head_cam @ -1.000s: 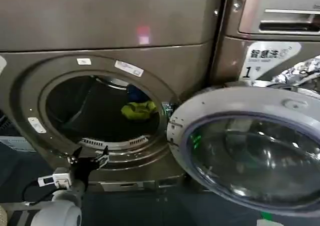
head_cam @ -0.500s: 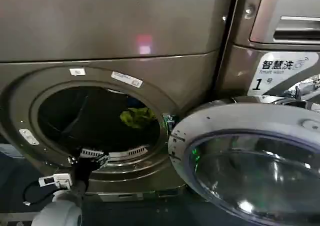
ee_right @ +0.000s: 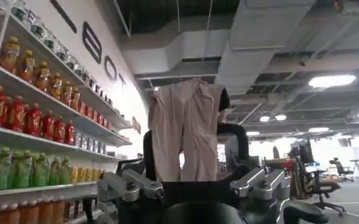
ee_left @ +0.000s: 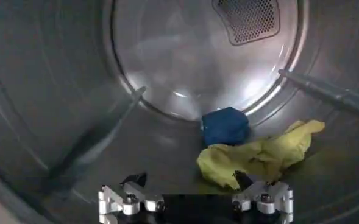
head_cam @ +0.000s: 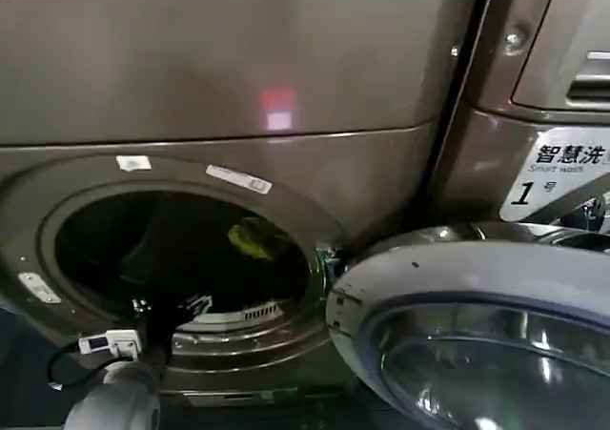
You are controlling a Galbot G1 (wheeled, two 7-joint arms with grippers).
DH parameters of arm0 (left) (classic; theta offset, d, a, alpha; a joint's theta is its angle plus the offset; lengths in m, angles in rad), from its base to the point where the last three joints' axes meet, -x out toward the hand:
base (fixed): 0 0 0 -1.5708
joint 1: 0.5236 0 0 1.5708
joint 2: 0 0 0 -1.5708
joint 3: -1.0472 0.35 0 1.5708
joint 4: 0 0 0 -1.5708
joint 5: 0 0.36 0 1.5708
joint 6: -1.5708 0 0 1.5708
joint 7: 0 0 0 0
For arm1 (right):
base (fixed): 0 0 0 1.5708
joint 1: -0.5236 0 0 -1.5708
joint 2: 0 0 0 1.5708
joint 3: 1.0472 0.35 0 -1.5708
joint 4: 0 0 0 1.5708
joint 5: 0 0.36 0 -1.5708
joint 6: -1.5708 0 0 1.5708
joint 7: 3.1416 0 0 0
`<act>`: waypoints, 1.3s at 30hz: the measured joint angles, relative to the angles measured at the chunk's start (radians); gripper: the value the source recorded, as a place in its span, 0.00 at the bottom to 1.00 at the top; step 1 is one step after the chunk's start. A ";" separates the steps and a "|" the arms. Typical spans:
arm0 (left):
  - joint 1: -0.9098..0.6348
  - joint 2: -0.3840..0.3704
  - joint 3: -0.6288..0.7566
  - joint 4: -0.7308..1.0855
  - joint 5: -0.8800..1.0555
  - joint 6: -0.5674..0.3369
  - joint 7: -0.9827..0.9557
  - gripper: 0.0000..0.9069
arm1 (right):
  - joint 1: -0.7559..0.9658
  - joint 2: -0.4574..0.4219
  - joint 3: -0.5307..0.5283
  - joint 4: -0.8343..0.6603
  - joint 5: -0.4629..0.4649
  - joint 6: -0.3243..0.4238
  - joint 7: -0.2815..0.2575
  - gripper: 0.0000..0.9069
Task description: Grasp the clothes from the dryer.
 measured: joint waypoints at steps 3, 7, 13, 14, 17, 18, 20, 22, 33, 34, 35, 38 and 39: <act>-0.053 -0.001 0.012 0.050 0.000 -0.019 -0.006 1.00 | -0.002 0.000 0.000 0.001 0.000 0.002 0.000 1.00; -0.132 -0.007 0.023 0.125 0.011 -0.047 -0.010 1.00 | -0.004 0.000 0.000 0.001 0.000 0.004 0.000 1.00; -0.251 -0.021 0.032 0.254 0.020 -0.078 -0.009 1.00 | 0.007 0.000 -0.011 0.007 -0.002 0.005 0.000 1.00; -0.271 -0.023 0.032 0.278 0.020 -0.084 -0.008 1.00 | 0.009 0.000 -0.012 0.009 -0.002 0.005 0.000 1.00; -0.327 -0.027 0.030 0.348 0.018 -0.101 0.000 1.00 | 0.008 -0.002 -0.013 0.011 -0.002 0.005 -0.001 1.00; -0.345 -0.029 0.029 0.370 0.018 -0.106 0.003 1.00 | 0.007 -0.003 -0.013 0.011 -0.002 0.005 -0.001 1.00; -0.382 -0.031 0.029 0.414 0.019 -0.117 0.009 1.00 | 0.006 -0.004 -0.013 0.011 -0.002 0.005 -0.002 1.00; -0.417 -0.032 0.030 0.455 0.022 -0.128 0.016 1.00 | 0.006 -0.004 -0.014 0.012 -0.002 0.005 -0.002 1.00; -0.578 -0.020 0.006 0.694 0.256 -0.200 0.248 1.00 | 0.008 -0.003 -0.027 0.023 -0.003 0.005 -0.003 1.00; -0.591 -0.020 0.003 0.714 0.311 -0.219 0.294 1.00 | 0.009 -0.004 -0.028 0.024 -0.003 0.005 -0.003 1.00; -0.604 -0.020 -0.001 0.733 0.372 -0.240 0.338 1.00 | 0.009 -0.003 -0.029 0.025 -0.003 0.005 -0.004 1.00; -0.642 -0.018 -0.011 0.781 0.554 -0.317 0.461 1.00 | 0.007 -0.003 -0.030 0.028 -0.003 0.005 -0.006 1.00; -0.655 -0.017 -0.013 0.796 0.619 -0.350 0.503 1.00 | 0.006 -0.004 -0.030 0.028 -0.003 0.005 -0.006 1.00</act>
